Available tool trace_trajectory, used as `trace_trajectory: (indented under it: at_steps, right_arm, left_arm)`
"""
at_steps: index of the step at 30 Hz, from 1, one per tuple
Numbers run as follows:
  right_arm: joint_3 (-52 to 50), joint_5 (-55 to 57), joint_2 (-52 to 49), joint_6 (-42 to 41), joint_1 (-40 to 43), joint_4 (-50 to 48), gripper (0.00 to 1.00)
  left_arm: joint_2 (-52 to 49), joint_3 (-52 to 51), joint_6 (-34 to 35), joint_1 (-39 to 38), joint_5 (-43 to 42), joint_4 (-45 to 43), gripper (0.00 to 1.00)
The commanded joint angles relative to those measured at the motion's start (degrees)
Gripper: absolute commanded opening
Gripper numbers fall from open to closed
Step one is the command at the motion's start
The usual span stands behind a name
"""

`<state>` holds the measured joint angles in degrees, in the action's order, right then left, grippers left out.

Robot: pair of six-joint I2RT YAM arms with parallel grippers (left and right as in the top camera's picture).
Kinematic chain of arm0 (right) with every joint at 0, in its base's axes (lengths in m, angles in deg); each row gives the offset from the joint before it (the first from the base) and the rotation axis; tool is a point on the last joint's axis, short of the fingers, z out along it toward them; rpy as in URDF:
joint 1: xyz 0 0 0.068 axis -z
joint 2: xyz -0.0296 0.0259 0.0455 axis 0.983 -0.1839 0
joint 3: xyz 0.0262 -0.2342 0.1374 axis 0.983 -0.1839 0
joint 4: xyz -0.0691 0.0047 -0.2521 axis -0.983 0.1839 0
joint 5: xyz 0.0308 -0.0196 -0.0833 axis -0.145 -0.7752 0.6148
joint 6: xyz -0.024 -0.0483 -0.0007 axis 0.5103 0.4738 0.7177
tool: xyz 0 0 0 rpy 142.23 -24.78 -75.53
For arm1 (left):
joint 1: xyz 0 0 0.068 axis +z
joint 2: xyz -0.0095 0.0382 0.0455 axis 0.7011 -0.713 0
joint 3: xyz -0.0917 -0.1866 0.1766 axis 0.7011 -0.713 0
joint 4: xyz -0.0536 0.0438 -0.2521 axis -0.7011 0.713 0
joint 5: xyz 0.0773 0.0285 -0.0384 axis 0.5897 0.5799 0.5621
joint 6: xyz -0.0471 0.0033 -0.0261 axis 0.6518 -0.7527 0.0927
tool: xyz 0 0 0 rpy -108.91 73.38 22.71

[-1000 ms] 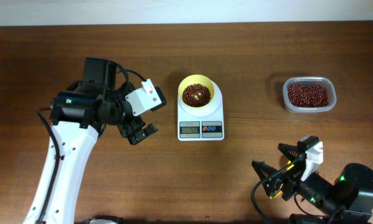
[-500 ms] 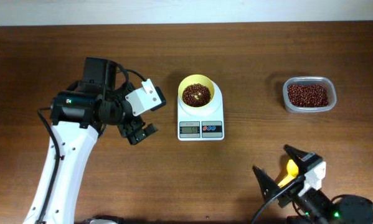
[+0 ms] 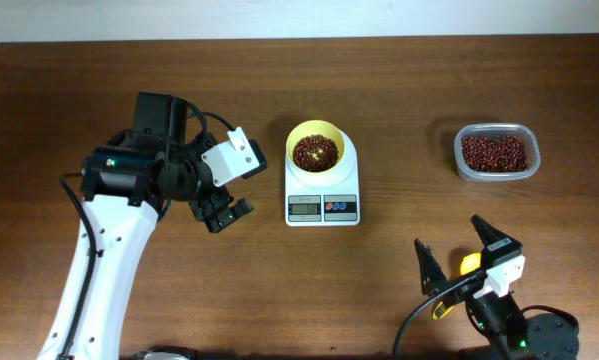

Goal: Scoop item into bowl and weigh 50g on scale

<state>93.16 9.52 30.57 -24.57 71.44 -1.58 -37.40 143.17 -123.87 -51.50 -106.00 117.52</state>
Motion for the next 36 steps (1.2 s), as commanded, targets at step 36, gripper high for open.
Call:
trace_trajectory:
  at_steps: [36]
  right_arm:
    - [-18.6, 18.4, 0.6, 6.8, 7.6, -16.2, 0.99]
  left_arm:
    - [0.3, 0.0, 0.6, 0.1, -0.2, -0.1, 0.99]
